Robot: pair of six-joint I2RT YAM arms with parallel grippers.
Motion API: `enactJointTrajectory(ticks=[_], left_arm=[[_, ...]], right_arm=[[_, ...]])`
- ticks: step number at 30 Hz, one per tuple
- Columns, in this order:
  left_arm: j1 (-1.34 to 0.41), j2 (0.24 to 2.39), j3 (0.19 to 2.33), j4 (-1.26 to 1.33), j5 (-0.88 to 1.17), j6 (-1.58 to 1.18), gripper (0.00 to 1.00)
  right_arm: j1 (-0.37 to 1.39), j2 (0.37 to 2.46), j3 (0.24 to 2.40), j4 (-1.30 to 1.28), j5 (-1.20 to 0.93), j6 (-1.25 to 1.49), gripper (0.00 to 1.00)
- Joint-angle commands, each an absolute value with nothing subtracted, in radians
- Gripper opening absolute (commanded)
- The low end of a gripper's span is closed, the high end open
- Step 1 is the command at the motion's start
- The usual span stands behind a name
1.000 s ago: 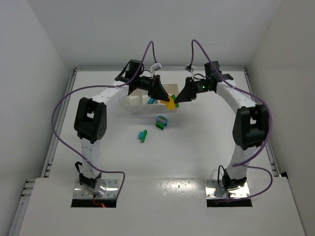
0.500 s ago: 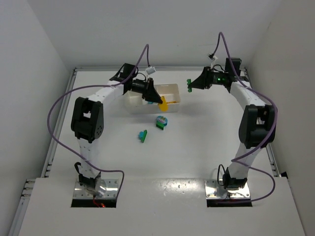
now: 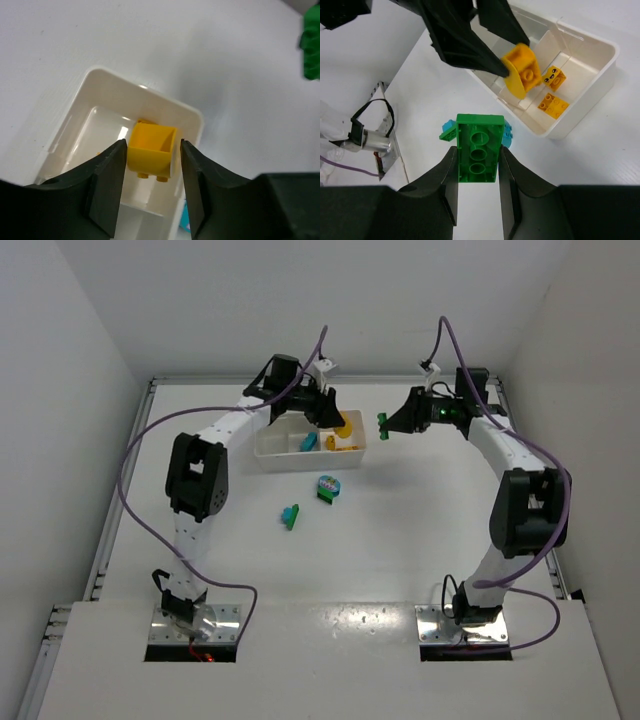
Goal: Sort the legos into containers by color
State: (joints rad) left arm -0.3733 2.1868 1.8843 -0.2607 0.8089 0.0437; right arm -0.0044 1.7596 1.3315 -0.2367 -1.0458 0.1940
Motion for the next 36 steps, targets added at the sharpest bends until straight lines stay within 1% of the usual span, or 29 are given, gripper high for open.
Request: enactJointTrajectory(ticks=[1,2,3,4,5,6,8,9,10,11,12,15,16,18,19,21,22,23,25,27,29,36], left_arm=[[-0.388,2.201,1.914,-0.239,0.729,0.049,0.55],[-0.399,2.201,1.914,-0.253,0.715,0.058,0.76],[-0.399,2.201,1.914,-0.253,0.686,0.07,0.84],[-0.399,2.201,1.914,-0.253,0.675,0.071,0.98],[-0.399,2.201,1.914,-0.232,0.657,0.049,1.0],[-0.399,2.169,1.895,-0.2,0.628,0.028,1.0],[-0.359,2.108,1.833,-0.015,0.627,-0.065,1.0],[-0.341,2.041,1.75,0.082,0.638,-0.119,1.0],[-0.324,2.016,1.723,0.226,0.638,-0.171,1.0],[-0.295,1.999,1.723,0.256,0.6,-0.252,1.0],[-0.282,1.988,1.748,0.256,0.569,-0.271,1.0],[-0.261,1.941,1.83,0.102,0.399,-0.246,1.0],[-0.249,1.93,1.848,0.062,0.302,-0.245,1.0],[-0.221,1.93,1.928,-0.095,0.211,-0.219,1.0],[-0.207,1.93,1.948,-0.148,0.195,-0.219,1.0],[-0.177,1.919,1.957,-0.239,0.204,-0.239,1.0],[-0.141,1.898,1.925,-0.248,0.231,-0.253,1.0],[-0.123,1.882,1.899,-0.249,0.232,-0.273,1.0],[-0.074,1.855,1.83,-0.249,0.267,-0.299,1.0],[-0.063,1.801,1.777,-0.249,0.267,-0.308,1.0],[-0.054,1.751,1.709,-0.249,0.25,-0.25,1.0],[-0.043,1.663,1.589,-0.267,0.209,-0.198,1.0]], right_arm=[[-0.003,1.721,1.342,-0.229,-1.035,0.178,0.0],[-0.003,1.721,1.342,-0.229,-1.035,0.178,0.0],[0.008,1.721,1.351,-0.229,-1.026,0.169,0.0],[0.008,1.733,1.364,-0.229,-1.026,0.16,0.0],[0.008,1.746,1.376,-0.229,-1.026,0.16,0.0],[0.018,1.746,1.376,-0.229,-1.026,0.16,0.0],[0.028,1.778,1.408,-0.219,-1.026,0.16,0.0],[0.043,1.789,1.417,-0.201,-1.016,0.16,0.0],[0.052,1.801,1.445,-0.192,-1.015,0.16,0.0],[0.072,1.833,1.46,-0.181,-1.002,0.181,0.0],[0.084,1.851,1.476,-0.163,-1.002,0.196,0.0],[0.126,1.916,1.558,-0.092,-0.963,0.235,0.0],[0.158,1.972,1.625,-0.092,-0.963,0.235,0.0],[0.211,2.04,1.705,-0.092,-0.951,0.245,0.0],[0.23,2.118,1.789,-0.092,-0.951,0.255,0.0],[0.267,2.198,1.877,-0.092,-0.966,0.268,0.0],[0.297,2.235,1.96,-0.092,-0.966,0.268,0.0],[0.311,2.302,1.995,-0.101,-0.966,0.268,0.0],[0.346,2.361,2.076,-0.085,-0.982,0.281,0.0],[0.37,2.442,2.159,-0.1,-1.023,0.281,0.0],[0.403,2.48,2.195,-0.118,-1.034,0.262,0.0],[0.453,2.539,2.181,-0.08,-1.015,0.249,0.0]])
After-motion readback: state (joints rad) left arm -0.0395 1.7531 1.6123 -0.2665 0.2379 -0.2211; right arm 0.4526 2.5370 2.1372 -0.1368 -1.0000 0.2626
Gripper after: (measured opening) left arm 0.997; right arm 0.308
